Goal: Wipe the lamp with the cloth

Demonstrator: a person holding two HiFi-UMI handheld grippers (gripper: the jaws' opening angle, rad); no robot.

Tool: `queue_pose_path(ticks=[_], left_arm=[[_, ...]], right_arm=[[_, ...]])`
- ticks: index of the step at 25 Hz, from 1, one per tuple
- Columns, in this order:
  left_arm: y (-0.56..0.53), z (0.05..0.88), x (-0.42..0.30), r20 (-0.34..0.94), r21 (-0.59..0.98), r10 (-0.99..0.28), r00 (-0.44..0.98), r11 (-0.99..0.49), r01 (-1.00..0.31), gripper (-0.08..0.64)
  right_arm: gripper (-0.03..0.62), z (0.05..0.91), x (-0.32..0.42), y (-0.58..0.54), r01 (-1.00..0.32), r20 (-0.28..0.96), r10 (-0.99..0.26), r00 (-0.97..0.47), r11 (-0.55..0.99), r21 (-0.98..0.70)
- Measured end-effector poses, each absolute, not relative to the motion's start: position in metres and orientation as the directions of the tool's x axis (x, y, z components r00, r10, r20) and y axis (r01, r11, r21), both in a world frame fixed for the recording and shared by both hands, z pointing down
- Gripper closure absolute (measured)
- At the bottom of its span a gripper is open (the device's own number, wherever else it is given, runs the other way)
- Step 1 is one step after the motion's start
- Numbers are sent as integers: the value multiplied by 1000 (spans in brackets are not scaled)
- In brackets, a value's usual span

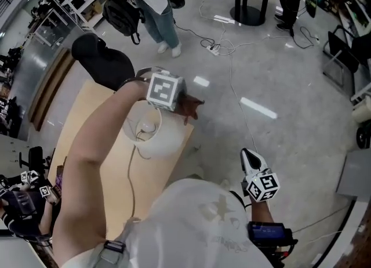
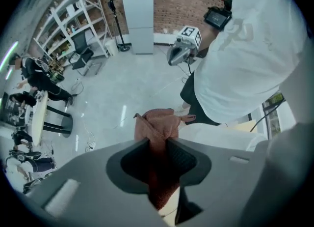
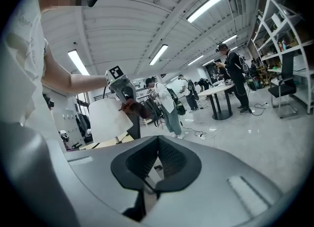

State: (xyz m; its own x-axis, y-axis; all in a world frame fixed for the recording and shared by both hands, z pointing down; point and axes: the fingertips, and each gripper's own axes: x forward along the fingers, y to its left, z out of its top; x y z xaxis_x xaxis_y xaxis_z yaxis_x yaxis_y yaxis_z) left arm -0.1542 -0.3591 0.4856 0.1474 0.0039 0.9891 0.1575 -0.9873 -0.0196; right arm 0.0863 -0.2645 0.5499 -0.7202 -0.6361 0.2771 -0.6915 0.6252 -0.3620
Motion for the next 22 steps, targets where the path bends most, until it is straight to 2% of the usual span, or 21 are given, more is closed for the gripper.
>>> queue_pose_path(ticks=[5, 10, 13, 22], left_arm=[[-374, 414, -155, 915, -50, -31, 403, -998, 38, 453], [-345, 372, -158, 801, 173, 164, 576, -984, 40, 457], [-338, 388, -160, 784, 257, 259, 564, -963, 85, 457], [-367, 467, -161, 811, 310, 314, 494, -946, 92, 457]], right_arm=[[578, 545, 89, -272, -704, 277, -650, -707, 615, -353], [578, 537, 87, -275, -708, 276, -655, -704, 611, -355], [578, 540, 88, -276, -716, 285, -660, -695, 601, -354], [578, 554, 112, -273, -778, 331, -708, -624, 521, -350]])
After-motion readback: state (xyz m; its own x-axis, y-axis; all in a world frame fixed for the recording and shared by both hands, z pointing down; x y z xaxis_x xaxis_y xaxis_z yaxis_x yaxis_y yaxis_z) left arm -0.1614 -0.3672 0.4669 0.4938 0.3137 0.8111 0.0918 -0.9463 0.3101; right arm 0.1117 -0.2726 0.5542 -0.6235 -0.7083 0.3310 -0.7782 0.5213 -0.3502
